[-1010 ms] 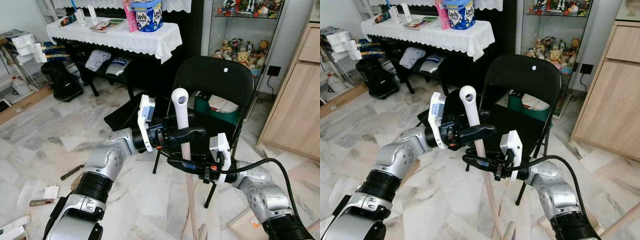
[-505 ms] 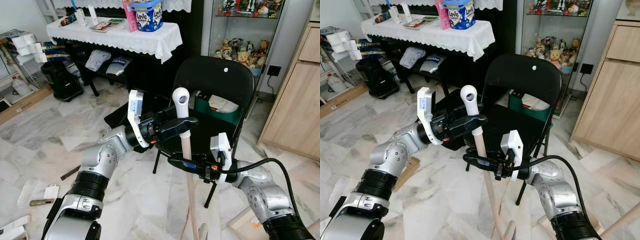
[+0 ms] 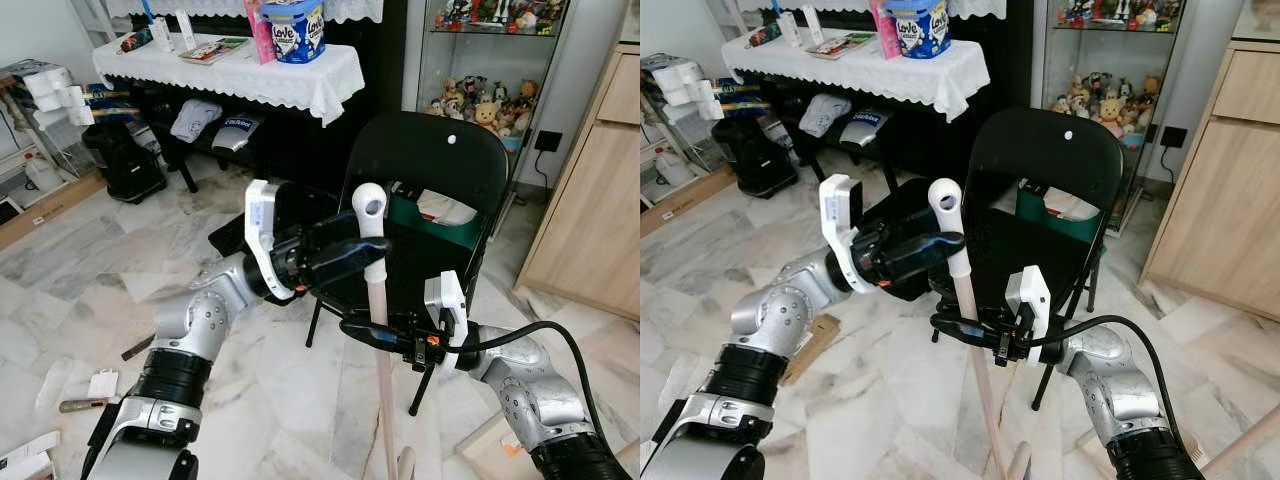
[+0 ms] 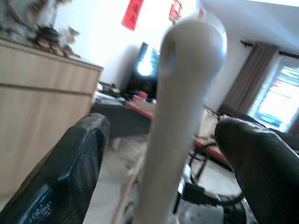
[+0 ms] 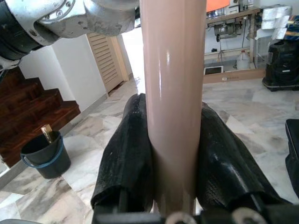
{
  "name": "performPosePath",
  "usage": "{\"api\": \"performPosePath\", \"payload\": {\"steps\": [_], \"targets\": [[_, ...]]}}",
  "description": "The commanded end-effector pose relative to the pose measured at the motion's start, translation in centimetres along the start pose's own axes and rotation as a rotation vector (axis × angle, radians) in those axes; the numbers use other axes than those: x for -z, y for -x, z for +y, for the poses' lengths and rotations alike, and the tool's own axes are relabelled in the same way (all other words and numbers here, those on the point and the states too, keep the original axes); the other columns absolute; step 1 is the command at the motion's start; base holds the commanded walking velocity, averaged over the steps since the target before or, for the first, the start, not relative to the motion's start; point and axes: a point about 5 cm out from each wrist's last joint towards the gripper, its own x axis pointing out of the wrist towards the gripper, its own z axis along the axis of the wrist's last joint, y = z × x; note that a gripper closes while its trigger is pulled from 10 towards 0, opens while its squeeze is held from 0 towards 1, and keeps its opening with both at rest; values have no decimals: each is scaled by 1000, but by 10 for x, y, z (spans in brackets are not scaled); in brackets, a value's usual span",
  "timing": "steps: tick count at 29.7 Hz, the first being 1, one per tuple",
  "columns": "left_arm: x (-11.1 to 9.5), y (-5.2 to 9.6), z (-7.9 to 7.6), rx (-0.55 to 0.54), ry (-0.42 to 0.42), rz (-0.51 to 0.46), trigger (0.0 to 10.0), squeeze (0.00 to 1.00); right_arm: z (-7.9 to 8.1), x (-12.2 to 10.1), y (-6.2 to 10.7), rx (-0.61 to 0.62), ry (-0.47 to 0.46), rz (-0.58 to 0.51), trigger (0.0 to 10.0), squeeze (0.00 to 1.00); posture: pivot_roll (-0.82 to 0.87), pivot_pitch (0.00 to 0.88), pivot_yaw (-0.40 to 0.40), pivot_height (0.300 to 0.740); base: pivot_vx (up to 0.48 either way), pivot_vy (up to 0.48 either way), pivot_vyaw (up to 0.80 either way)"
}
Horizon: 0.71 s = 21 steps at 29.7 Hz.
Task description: Sweep floor
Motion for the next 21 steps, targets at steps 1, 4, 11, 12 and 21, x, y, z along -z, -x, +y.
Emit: {"api": "performPosePath", "payload": {"steps": [1,4,11,12,21], "targets": [[2,-1,-4,30,-12,30,10000,0,0,-5,-3,-18,26,-11,0,0,-103,0,137,740,0,0,0],[10,-5,-6,48,-7,66,10000,0,0,-6,-4,-19,26,-13,0,0,-105,0,137,740,0,0,0],[11,-9,-7,58,-9,71,10000,0,1,-5,-4,-21,24,-13,0,0,-105,0,138,740,0,0,0],[11,-9,-6,56,-11,72,10000,0,1,-5,-4,-21,24,-13,0,0,-106,0,140,740,0,0,0],[16,-13,-2,8,-30,96,2706,0,1,-5,-4,-23,24,-15,0,0,-106,0,140,740,0,0,0]]}}
